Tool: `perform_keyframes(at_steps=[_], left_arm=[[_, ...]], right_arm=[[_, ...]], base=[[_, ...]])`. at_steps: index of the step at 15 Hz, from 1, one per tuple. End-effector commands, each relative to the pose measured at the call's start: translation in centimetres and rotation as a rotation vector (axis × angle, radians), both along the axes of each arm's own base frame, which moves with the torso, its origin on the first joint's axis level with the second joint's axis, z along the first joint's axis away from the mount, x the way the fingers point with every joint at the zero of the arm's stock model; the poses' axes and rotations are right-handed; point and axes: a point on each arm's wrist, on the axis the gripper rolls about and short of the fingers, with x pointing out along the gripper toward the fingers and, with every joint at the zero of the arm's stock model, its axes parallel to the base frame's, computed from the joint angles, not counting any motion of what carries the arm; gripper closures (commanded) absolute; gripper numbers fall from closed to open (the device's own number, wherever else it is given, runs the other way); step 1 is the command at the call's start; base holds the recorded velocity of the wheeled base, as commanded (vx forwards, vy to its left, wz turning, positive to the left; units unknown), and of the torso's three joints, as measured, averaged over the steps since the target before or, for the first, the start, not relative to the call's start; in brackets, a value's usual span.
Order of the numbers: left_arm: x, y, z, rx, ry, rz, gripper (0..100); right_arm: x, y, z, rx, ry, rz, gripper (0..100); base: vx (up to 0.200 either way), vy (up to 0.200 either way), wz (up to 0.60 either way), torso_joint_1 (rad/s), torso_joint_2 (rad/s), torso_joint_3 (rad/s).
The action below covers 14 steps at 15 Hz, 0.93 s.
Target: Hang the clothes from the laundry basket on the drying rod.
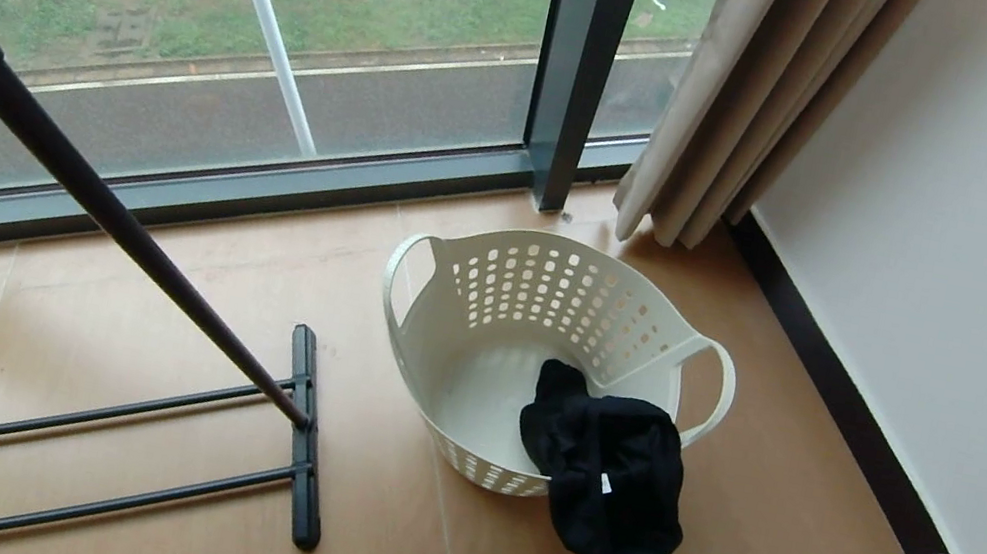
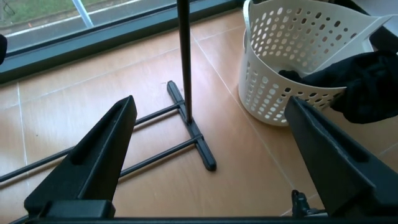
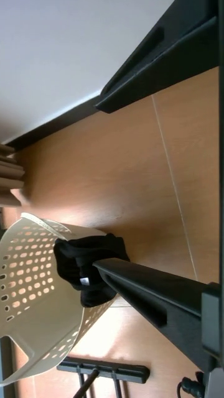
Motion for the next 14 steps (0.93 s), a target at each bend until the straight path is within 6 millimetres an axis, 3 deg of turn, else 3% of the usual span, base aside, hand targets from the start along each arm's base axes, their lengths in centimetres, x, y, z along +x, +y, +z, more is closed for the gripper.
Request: perform_keyframes(at_steps=[1, 14], left_arm=[[0.00, 0.00, 0.00, 0.000, -0.001, 0.000, 0], [0.00, 0.00, 0.00, -0.001, -0.001, 0.000, 0]], right_arm=[[0.01, 0.00, 0.01, -0.002, 0.000, 0.000, 0], [0.01, 0.00, 0.02, 0.001, -0.001, 0.000, 0]], base=[[0.000, 0.000, 0.00, 0.007, 0.00, -0.203], [0.000, 0.000, 0.00, 0.003, 0.00, -0.124]])
